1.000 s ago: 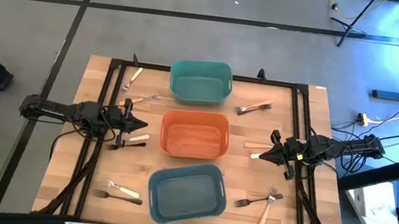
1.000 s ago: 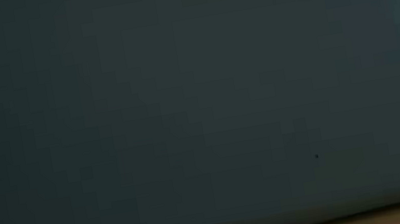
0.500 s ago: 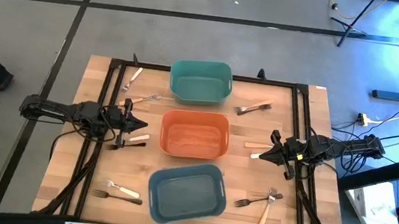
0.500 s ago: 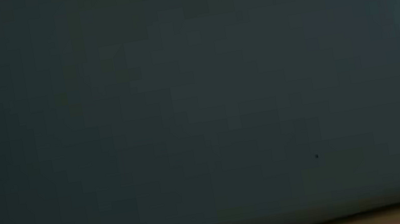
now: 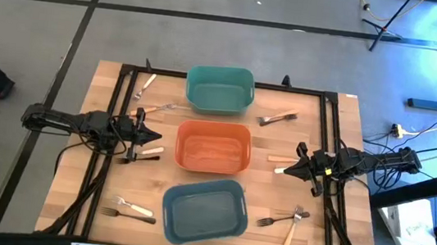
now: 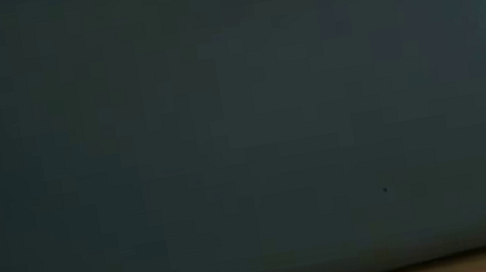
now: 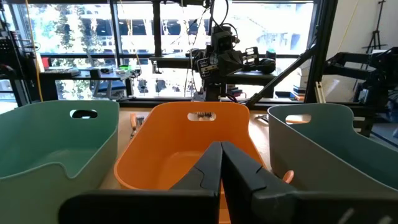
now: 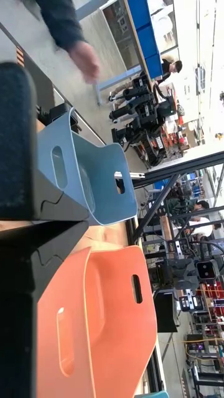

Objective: Sort silverware by color (type)

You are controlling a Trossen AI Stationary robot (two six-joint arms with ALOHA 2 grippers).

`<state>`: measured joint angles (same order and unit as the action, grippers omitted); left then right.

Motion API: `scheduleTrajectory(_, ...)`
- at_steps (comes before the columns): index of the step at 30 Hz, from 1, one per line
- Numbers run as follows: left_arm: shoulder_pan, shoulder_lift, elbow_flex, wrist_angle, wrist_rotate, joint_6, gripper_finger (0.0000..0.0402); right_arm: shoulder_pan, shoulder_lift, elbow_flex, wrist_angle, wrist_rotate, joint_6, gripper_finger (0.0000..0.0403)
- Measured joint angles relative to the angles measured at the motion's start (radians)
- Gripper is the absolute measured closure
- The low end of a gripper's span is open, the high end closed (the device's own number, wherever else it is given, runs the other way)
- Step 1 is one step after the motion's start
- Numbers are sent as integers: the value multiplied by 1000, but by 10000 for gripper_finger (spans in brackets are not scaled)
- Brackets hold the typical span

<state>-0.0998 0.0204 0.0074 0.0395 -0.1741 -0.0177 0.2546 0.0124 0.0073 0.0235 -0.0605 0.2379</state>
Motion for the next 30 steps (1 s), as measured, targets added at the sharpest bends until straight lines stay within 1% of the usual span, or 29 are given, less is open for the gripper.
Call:
scheduleTrajectory(7, 0, 0, 0, 0, 0, 0, 399, 0, 0, 0, 6, 9, -36, 400)
scheduleTrajectory(9, 0, 0, 0, 1, -7, 15, 399, 0, 1, 0, 73, 42, -55, 400)
scheduleTrajectory(11, 1, 0, 0, 16, -62, 37, 399, 0, -1, 0, 123, 68, -56, 400)
scheduleTrajectory(15, 2, 0, 0, 29, -165, 54, 399, 0, -2, 0, 202, 69, -38, 400)
scheduleTrajectory(18, 2, 0, 0, 29, -182, 50, 399, 0, 0, 0, 213, 83, -52, 400)
scheduleTrajectory(22, 2, -1, 0, 39, -149, 58, 399, 0, 8, 13, 199, 222, -60, 400)
scheduleTrajectory(25, 2, -1, 0, 100, -165, 44, 399, 0, 40, 37, 166, 323, -77, 400)
scheduleTrajectory(27, 2, -1, 0, 129, -164, 33, 399, 0, 74, 64, 138, 394, -102, 400)
scheduleTrajectory(30, 2, 9, 0, 172, -165, 72, 399, -7, 171, 108, 93, 508, -135, 400)
